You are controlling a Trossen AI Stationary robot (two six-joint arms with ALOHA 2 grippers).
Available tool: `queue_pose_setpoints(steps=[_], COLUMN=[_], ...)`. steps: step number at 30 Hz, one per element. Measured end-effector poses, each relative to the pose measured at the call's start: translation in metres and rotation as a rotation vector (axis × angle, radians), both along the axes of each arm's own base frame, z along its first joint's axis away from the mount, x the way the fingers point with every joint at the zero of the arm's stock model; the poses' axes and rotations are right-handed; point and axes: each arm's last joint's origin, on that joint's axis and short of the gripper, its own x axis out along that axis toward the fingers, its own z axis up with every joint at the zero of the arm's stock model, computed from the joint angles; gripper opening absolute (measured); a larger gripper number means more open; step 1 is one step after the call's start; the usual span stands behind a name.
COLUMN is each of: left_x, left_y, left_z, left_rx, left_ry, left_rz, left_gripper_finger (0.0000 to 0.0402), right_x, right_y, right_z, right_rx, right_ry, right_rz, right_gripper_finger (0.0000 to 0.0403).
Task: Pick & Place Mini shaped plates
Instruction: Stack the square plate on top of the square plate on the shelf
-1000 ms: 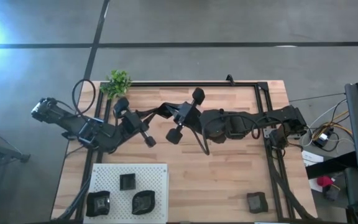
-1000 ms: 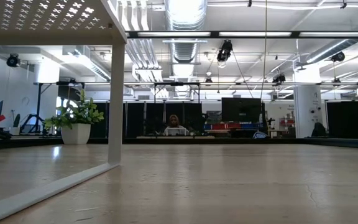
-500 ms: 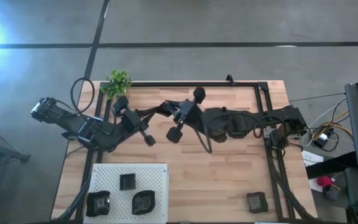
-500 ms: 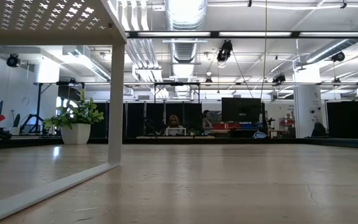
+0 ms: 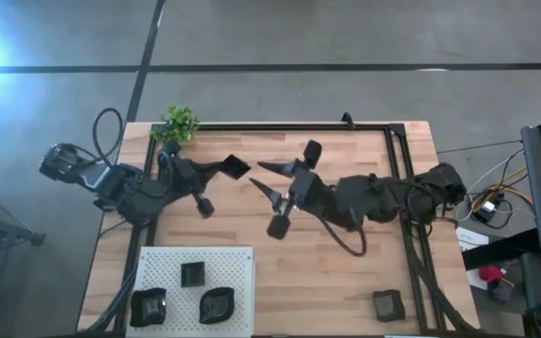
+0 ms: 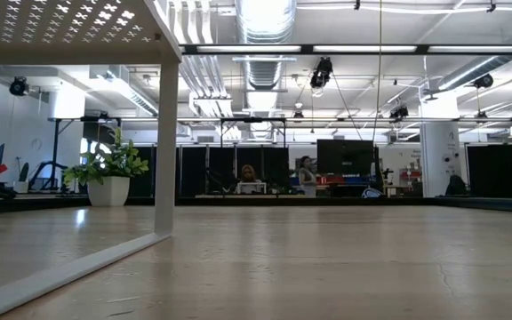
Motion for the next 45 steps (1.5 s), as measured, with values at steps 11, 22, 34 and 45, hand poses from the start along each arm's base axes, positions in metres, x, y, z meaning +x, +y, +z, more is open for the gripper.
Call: queue_pose_setpoints(steps=[11, 22, 34, 45], left_x=[-0.043, -0.049, -0.034, -0.034], left_y=[0.002, -0.014, -0.044, -0.044], left_z=[-0.026, -0.037, -0.091, -0.119], left_rx=[-0.49, -0.821, -1.012, -1.05], left_ry=[0.406, 0.598, 0.657, 0.731], left_rz=[-0.379, -0.583, -0.675, -0.617], left_gripper_finger=[0.0, 0.0, 0.0, 0.0], right_x=[-0.014, -0.014, -0.015, -0.016], right_y=[0.022, 0.022, 0.022, 0.021], right_z=[0.012, 0.012, 0.013, 0.014], right_rx=[-0.001, 0.01, 0.011, 0.014], right_ry=[-0.028, -0.032, -0.034, -0.038], right_rz=[0.066, 0.064, 0.064, 0.064], right_gripper_finger=[0.0162, 0.0162, 0.0162, 0.0162])
